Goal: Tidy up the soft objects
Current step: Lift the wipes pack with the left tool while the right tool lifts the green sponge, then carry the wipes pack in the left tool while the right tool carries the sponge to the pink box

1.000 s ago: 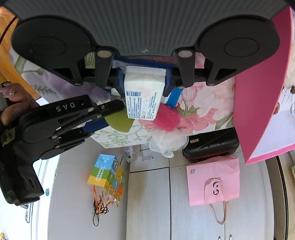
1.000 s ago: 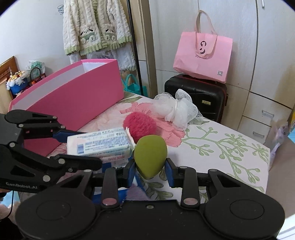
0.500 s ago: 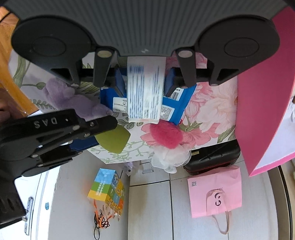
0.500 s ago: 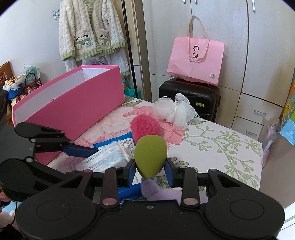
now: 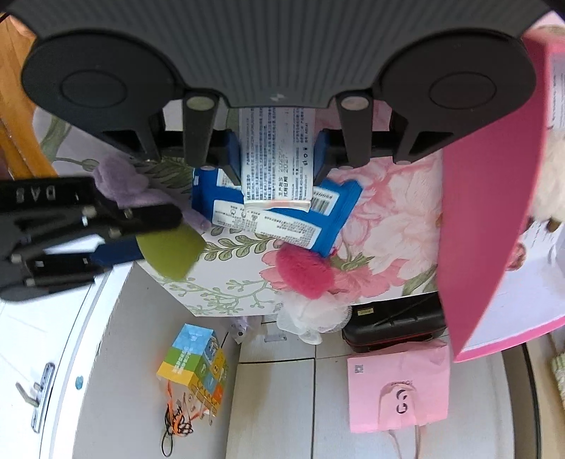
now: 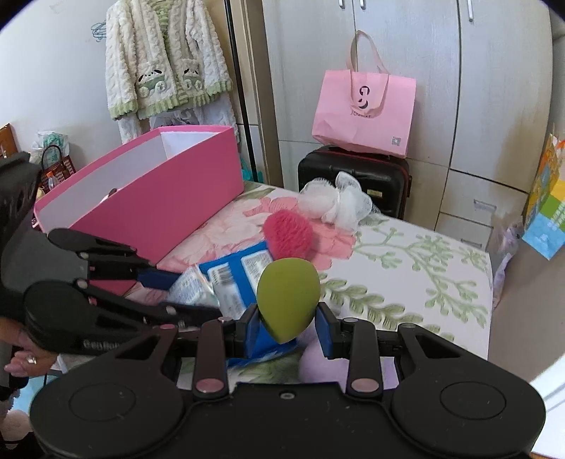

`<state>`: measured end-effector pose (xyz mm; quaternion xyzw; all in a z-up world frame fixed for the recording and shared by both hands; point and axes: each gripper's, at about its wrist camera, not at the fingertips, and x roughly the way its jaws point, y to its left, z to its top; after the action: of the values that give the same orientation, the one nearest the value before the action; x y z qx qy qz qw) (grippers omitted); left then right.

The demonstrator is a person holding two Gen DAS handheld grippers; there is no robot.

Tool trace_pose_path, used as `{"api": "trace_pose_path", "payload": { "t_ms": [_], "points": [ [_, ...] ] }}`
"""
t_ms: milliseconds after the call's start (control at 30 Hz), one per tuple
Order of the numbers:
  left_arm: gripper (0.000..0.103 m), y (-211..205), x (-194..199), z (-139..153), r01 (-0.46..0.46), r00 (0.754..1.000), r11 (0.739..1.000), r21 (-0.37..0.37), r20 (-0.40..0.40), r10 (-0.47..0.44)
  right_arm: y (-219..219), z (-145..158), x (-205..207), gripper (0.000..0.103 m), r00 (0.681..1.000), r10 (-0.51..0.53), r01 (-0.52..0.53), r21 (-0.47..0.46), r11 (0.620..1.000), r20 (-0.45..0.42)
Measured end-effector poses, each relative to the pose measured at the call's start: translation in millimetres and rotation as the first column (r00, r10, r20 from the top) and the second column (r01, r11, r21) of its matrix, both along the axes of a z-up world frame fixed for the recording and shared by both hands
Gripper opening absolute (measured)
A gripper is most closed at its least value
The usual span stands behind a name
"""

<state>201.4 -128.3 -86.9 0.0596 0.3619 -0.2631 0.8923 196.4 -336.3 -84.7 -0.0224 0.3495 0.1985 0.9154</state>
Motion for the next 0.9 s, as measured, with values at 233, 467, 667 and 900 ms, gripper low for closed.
{"api": "trace_pose_path", "payload": {
  "t_ms": [233, 467, 667, 900],
  "points": [
    [0.039, 23, -23, 9, -0.004, 1.000, 0.999, -0.032, -0.015, 0.004, 13, -7, -37, 0.038, 0.999, 0.007, -0.008, -0.010, 1.000, -0.035],
    [0.039, 47, -50, 11, 0.002, 0.999, 0.999, -0.036, -0.040, -0.004, 30, -15, -69, 0.038, 0.997, 0.021, -0.022, -0.015, 1.000, -0.079],
    [0.039, 77, -74, 17, -0.002, 0.998, 0.999, -0.034, -0.064, 0.000, 48, -14, -87, 0.038, 0.993, 0.034, -0.033, 0.010, 0.999, -0.111],
    [0.039, 128, -93, 36, -0.017, 0.995, 0.999, -0.028, -0.100, 0.014, 76, 2, -101, 0.038, 0.983, 0.111, -0.099, 0.088, 0.991, -0.145]
  ]
}}
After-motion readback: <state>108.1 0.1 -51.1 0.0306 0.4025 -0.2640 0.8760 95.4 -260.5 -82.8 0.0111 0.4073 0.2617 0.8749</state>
